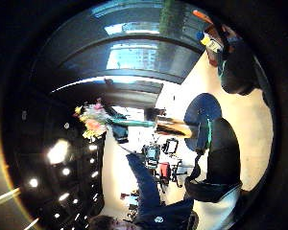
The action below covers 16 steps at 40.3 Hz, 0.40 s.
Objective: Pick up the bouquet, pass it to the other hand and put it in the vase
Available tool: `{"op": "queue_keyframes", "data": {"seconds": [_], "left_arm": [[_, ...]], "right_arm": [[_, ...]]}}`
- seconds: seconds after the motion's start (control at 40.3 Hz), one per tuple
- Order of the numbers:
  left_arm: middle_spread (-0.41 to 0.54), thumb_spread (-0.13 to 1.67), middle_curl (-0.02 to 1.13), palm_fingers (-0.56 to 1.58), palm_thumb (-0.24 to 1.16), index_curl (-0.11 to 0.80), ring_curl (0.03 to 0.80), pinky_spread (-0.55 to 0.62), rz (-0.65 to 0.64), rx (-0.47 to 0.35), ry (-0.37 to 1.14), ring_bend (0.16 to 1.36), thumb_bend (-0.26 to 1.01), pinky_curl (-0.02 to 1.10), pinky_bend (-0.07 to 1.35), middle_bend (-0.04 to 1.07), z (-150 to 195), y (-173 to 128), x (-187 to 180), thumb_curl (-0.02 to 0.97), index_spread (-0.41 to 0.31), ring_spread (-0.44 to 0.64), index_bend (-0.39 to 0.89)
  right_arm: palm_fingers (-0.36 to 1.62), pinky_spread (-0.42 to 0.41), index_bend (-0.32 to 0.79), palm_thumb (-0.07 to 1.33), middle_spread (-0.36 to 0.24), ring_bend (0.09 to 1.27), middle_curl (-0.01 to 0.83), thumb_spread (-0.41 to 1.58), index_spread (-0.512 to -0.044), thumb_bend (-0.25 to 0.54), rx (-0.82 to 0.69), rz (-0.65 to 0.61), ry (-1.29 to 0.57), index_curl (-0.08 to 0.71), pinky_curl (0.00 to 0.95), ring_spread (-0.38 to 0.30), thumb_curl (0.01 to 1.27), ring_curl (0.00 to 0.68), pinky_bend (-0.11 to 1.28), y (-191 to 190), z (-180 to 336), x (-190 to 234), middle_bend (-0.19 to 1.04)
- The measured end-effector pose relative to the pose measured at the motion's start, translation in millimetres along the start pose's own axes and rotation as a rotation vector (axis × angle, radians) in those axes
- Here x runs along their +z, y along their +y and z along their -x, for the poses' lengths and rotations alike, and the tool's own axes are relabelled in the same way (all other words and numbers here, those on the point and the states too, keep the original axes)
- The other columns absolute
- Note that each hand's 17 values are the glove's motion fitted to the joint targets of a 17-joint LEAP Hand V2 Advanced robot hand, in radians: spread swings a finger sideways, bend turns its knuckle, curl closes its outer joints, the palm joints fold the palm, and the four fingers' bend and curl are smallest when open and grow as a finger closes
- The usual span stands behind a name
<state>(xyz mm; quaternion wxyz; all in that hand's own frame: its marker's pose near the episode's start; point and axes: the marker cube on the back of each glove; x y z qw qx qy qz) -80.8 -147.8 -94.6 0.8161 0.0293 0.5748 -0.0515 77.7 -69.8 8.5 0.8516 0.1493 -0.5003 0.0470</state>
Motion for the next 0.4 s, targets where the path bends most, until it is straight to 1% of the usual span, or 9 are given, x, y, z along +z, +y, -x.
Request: {"op": "queue_keyframes", "data": {"seconds": [0.025,0.05,0.074,0.099,0.174,0.198,0.223,0.298,0.397], "left_arm": [[-0.331,0.92,0.61,1.01,0.50,0.601,0.499,-0.37,0.075,-0.030,-0.044,0.84,-0.10,0.50,0.59,0.78,25.8,2.9,2.2,0.513,-0.347,-0.34,0.56],[-0.252,0.89,0.59,0.15,0.46,0.553,0.468,-0.19,0.141,-0.061,-0.087,0.70,-0.12,0.46,0.41,0.69,54.1,8.6,4.1,0.498,-0.237,-0.21,0.39],[-0.156,0.88,0.66,-0.24,0.44,0.567,0.597,-0.08,0.193,-0.091,-0.122,0.75,-0.10,0.59,0.55,0.65,81.8,15.7,5.8,0.489,-0.170,-0.11,0.29],[-0.092,0.88,0.67,-0.36,0.43,0.548,0.606,-0.01,0.229,-0.118,-0.146,0.75,-0.09,0.61,0.58,0.59,106.6,23.1,7.3,0.481,-0.125,-0.05,0.22],[0.075,0.88,0.53,-0.37,0.44,0.456,0.467,0.13,0.258,-0.165,-0.168,0.66,-0.04,0.50,0.52,0.36,153.6,39.8,9.9,0.467,-0.026,0.12,0.09],[0.049,0.88,0.51,-0.21,0.40,0.445,0.431,0.17,0.255,-0.168,-0.168,0.64,-0.06,0.45,0.46,0.38,161.6,43.5,10.2,0.454,-0.005,0.14,0.10],[0.135,0.88,0.45,-0.32,0.45,0.413,0.402,0.21,0.251,-0.169,-0.167,0.62,-0.03,0.44,0.48,0.28,168.2,47.4,10.3,0.459,0.019,0.19,0.04],[0.228,0.89,0.38,-0.30,0.48,0.357,0.349,0.31,0.232,-0.165,-0.170,0.59,-0.02,0.39,0.46,0.20,184.1,60.3,8.7,0.450,0.064,0.29,0.02],[0.308,0.90,0.34,-0.27,0.48,0.297,0.320,0.39,0.198,-0.154,-0.179,0.57,-0.03,0.37,0.45,0.17,185.9,68.0,2.7,0.432,0.105,0.38,0.01]], "right_arm": [[0.99,-0.035,0.15,0.94,-0.208,0.24,0.509,0.88,-0.281,-0.021,-0.003,0.021,0.013,0.416,0.352,-0.222,0.60,0.422,0.17,-10.9,-17.4,3.5,0.22],[0.98,-0.033,0.15,0.95,-0.207,0.22,0.510,0.88,-0.281,-0.020,-0.001,0.029,0.018,0.416,0.349,-0.217,0.60,0.419,0.17,-13.9,-26.3,3.2,0.22],[0.98,-0.025,0.15,0.95,-0.202,0.22,0.511,0.88,-0.282,-0.020,0.002,0.031,0.022,0.416,0.345,-0.215,0.60,0.421,0.17,-14.8,-33.2,1.8,0.22],[0.97,-0.022,0.16,0.95,-0.201,0.22,0.511,0.88,-0.282,-0.021,0.007,0.030,0.026,0.416,0.344,-0.214,0.60,0.419,0.17,-15.0,-39.5,0.0,0.23],[0.97,-0.008,0.16,0.95,-0.197,0.21,0.509,0.89,-0.279,-0.022,0.028,0.017,0.037,0.418,0.337,-0.211,0.60,0.416,0.16,-14.0,-53.3,-5.0,0.23],[0.97,-0.012,0.16,0.95,-0.195,0.21,0.507,0.89,-0.281,-0.022,0.036,0.012,0.042,0.416,0.336,-0.212,0.60,0.418,0.17,-13.7,-57.4,-6.3,0.22],[0.97,-0.005,0.16,0.95,-0.195,0.20,0.508,0.89,-0.279,-0.022,0.047,0.007,0.048,0.416,0.332,-0.208,0.60,0.413,0.16,-13.4,-62.2,-7.5,0.22],[0.97,0.001,0.16,0.95,-0.193,0.20,0.506,0.89,-0.274,-0.020,0.080,0.001,0.059,0.416,0.324,-0.202,0.60,0.413,0.16,-13.5,-79.5,-10.1,0.23],[0.97,0.012,0.17,0.95,-0.186,0.20,0.504,0.89,-0.267,-0.021,0.094,0.019,0.040,0.419,0.316,-0.199,0.60,0.412,0.16,-18.1,-95.7,-7.2,0.23]]}}
